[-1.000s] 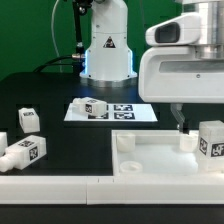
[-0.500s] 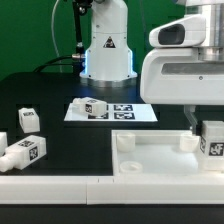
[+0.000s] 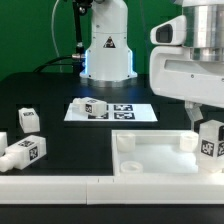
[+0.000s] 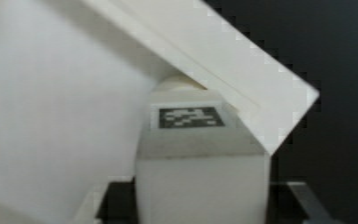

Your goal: Assemble square table

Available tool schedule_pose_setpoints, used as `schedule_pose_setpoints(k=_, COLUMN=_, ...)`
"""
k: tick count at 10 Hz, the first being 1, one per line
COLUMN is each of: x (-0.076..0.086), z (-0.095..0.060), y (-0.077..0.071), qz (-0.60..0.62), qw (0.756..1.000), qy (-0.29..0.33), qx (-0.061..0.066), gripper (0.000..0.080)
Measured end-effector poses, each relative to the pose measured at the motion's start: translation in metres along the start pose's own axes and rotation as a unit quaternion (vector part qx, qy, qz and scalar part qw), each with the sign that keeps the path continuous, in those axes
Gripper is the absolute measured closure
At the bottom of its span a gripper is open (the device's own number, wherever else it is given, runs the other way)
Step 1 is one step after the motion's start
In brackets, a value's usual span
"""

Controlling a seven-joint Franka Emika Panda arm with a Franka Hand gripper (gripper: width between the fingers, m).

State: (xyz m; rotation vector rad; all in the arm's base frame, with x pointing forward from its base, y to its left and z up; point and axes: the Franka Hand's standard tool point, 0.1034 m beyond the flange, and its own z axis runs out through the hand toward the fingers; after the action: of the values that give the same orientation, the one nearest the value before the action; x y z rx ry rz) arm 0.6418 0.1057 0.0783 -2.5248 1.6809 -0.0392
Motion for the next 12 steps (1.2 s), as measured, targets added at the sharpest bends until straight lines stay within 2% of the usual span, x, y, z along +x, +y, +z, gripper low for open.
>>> schedule_pose_setpoints(k=2, x=0.000, z=0.000, y=0.001, qz=0.129, qw=0.992, qy=-0.004, qx=0.005, gripper=0.0514)
schedule_pose_setpoints(k=4, x=0.000, z=0.000, y=0.002, qz=0.150, qw=0.989, qy=-0.005, qx=0.005, gripper=0.0514)
schedule_pose_setpoints(k=5, x=0.000, z=0.000, y=0.002, qz=0.121, qw=0.993, qy=-0.005, qx=0.004, gripper=0.0514)
schedule_pose_setpoints(k=6, x=-0.002, z=0.001, y=0.004, qz=0.061, qw=0.998, qy=-0.006, qx=-0.003, gripper=0.0347)
schedule_pose_setpoints(k=7, x=-0.006, z=0.002, y=0.004, qz=-0.009, qw=1.000, qy=-0.004, qx=-0.007, gripper=0.0347)
schedule_pose_setpoints(k=8, x=-0.009, z=0.002, y=0.003, qz=-0.119, qw=0.993, qy=-0.004, qx=-0.008, gripper=0.0191)
schedule_pose_setpoints(k=11, x=-0.010, z=0.002, y=0.003, qz=-0.224, qw=0.975, qy=-0.005, qx=-0.007, gripper=0.0152)
schedule_pose_setpoints(k=12, x=-0.010, z=0.001, y=0.002, qz=-0.294, qw=0.956, qy=-0.003, qx=-0.009, gripper=0.0152)
